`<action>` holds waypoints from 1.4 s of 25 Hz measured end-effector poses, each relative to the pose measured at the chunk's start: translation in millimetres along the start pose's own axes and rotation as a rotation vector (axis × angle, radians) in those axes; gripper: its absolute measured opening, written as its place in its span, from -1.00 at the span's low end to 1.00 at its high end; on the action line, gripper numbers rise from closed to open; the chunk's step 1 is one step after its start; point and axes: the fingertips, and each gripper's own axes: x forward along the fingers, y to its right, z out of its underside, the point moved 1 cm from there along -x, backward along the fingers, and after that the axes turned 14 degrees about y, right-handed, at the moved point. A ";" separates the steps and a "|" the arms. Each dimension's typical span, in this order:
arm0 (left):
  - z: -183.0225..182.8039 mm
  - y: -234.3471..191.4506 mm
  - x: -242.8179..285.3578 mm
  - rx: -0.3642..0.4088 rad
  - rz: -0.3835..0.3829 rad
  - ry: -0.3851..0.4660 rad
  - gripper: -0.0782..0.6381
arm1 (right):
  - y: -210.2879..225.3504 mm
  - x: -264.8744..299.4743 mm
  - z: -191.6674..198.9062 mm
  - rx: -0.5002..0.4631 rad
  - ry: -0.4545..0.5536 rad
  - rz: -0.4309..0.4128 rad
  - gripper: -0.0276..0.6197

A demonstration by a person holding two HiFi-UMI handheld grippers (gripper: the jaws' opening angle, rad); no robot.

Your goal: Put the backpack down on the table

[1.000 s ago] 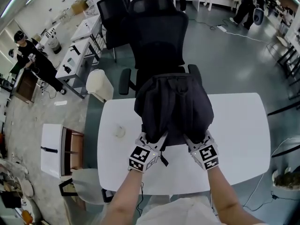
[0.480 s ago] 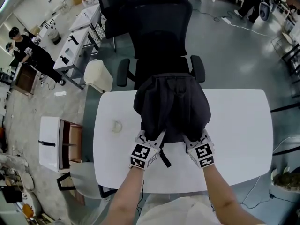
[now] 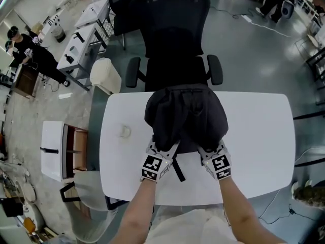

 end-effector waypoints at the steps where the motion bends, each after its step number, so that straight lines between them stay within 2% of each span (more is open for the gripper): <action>1: 1.8 -1.4 -0.9 -0.004 -0.008 0.002 -0.25 | -0.7 0.2 0.4 -0.003 -0.001 -0.002 -0.37; 19: 10.6 -1.9 2.1 -0.013 -0.008 -0.016 -0.19 | 0.4 0.4 5.4 -0.005 0.003 -0.001 -0.29; 35: 9.1 -4.5 1.5 -0.044 -0.023 -0.031 -0.10 | 5.4 1.1 5.3 0.036 -0.021 0.043 -0.05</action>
